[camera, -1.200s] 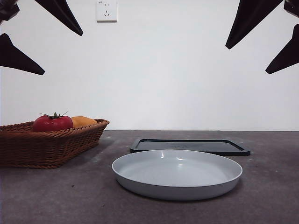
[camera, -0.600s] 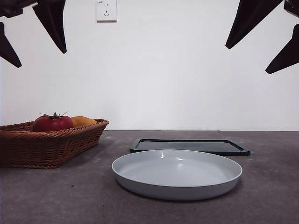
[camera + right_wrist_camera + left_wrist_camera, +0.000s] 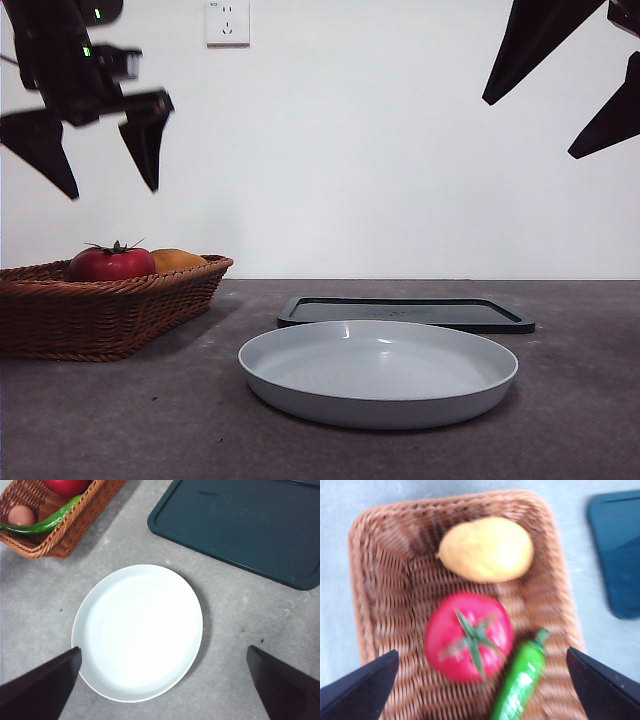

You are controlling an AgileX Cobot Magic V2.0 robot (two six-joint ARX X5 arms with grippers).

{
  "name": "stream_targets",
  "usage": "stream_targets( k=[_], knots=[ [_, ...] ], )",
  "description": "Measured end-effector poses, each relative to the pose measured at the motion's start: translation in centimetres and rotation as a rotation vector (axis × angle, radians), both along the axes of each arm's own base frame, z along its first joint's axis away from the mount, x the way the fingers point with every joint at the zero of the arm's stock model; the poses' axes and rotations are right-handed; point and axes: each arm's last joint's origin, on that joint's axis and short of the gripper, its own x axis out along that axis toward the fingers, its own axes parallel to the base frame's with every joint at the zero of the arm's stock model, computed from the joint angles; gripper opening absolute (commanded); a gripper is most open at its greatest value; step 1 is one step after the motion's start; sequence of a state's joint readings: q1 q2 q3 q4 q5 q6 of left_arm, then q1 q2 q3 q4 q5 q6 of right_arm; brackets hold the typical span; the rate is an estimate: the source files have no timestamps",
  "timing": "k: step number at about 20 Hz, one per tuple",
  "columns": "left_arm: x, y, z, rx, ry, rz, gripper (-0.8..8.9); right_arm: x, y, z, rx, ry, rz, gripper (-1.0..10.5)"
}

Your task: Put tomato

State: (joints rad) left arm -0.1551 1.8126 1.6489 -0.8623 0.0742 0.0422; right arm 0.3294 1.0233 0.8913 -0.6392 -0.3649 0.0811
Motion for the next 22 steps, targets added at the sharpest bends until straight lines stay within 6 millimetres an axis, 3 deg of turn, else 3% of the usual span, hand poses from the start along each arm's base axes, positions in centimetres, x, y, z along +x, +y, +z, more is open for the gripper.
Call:
stream_targets(
  k=[6, 12, 16, 22],
  knots=[
    [3.1, -0.5, -5.0, 0.026, 0.053, -0.030, 7.12, 0.0, 0.0, 0.0, 0.000, 0.000, 0.000, 5.9],
    [4.4, -0.7, -8.6, 0.040, 0.126, -0.038, 6.95, 0.0, 0.0, 0.0, 0.000, 0.000, 0.000, 5.9],
    [4.5, -0.7, -8.7, 0.042, 0.129, -0.040, 3.30, 0.0, 0.0, 0.0, 0.000, 0.000, 0.000, 5.9],
    [4.2, -0.6, -7.6, 0.049, 0.181, -0.041, 3.02, 0.0, 0.0, 0.0, 0.000, 0.000, 0.000, 5.9]
  ],
)
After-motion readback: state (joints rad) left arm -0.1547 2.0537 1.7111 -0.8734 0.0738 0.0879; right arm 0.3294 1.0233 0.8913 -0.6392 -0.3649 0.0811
